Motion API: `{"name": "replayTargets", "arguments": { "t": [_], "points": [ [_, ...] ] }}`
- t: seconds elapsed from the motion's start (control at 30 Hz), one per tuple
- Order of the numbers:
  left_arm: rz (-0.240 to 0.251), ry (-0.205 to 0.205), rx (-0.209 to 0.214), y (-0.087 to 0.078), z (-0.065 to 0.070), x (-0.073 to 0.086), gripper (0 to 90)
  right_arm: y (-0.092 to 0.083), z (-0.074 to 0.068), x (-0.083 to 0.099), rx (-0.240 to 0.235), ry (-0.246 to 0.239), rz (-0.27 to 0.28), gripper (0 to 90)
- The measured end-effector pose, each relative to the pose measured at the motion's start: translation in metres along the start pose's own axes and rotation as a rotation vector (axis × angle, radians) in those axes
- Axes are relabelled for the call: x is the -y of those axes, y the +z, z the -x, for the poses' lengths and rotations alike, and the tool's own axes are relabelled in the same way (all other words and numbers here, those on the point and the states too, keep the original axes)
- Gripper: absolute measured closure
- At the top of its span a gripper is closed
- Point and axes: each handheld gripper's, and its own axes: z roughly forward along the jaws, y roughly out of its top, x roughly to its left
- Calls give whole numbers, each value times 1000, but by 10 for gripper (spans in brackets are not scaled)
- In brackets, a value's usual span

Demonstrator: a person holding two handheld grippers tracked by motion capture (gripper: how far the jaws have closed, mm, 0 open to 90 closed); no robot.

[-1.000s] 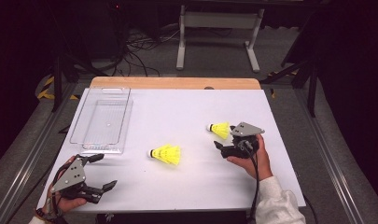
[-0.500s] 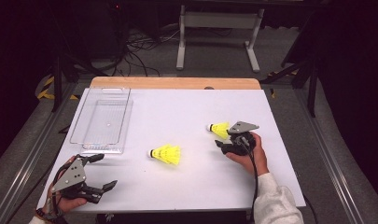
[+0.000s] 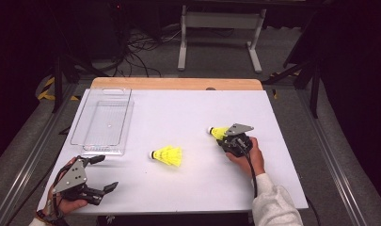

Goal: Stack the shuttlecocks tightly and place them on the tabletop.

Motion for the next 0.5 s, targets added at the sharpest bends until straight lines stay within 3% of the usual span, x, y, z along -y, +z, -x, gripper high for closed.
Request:
{"name": "replayTargets", "arguments": {
  "t": [0.1, 0.5],
  "points": [
    [-1, 2, -1, 0, 0, 0, 68, -1, 0, 0, 13, -4, 8, 884],
    [4, 1, -3, -1, 0, 0, 68, -14, -2, -2, 30, -30, 59, 900]
  ]
}}
